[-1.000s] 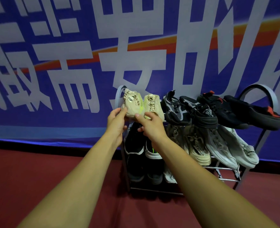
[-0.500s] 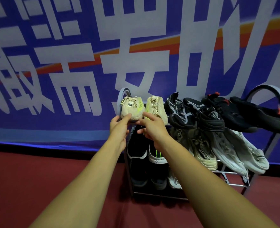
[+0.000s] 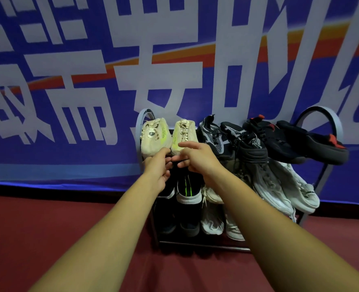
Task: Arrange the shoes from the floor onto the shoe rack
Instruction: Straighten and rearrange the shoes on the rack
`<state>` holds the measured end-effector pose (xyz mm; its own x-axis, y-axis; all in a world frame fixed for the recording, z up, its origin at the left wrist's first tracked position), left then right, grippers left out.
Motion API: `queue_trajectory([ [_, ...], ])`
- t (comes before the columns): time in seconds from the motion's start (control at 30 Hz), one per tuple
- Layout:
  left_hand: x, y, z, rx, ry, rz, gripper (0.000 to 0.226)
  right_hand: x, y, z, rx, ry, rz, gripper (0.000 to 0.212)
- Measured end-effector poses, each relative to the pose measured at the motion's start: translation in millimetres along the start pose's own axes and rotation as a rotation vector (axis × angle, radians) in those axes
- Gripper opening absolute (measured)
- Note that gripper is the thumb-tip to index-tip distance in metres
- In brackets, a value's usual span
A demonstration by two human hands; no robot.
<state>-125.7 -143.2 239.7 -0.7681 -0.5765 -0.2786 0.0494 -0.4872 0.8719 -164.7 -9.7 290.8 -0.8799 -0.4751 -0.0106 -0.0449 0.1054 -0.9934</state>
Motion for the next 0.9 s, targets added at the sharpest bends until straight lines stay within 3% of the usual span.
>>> queue_trajectory([
  [0.1, -16, -6, 28, 0.078, -0.082, 0.020, 0.007, -5, 1, -27, -0.004, 0.067, 0.004, 0.034],
  [0.27, -28, -16, 52, 0.122, -0.084, 0.105, 0.030, -18, 1, -65, -0.010, 0.124, 0.007, 0.029],
  [0.43, -33, -26, 63, 0.067, -0.038, 0.120, 0.029, -29, 2, -84, -0.089, 0.147, -0.010, 0.029],
  [0.6, -37, -27, 69, 0.150, -0.033, 0.184, 0.023, -29, 15, -120, -0.125, 0.284, 0.005, 0.030],
  [0.8, -54, -28, 101, 0.380, -0.190, 0.252, 0.013, -31, 40, -151, -0.160, 0.378, 0.046, 0.048],
  [0.9, -61, -43, 111, 0.429, -0.260, 0.234, 0.021, -38, 36, -159, -0.227, 0.423, 0.009, 0.058],
])
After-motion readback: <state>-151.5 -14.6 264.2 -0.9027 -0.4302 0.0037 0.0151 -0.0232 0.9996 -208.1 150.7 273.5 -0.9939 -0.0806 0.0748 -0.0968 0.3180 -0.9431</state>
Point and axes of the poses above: each hand's wrist, its own x-axis towards the middle knuckle, its own z-axis out of the palm, y = z × x, the point moved 9 cm from there along x, towards the middle knuckle, and after that the axes turned 8 degrees about -x, right-handed, at the moved point
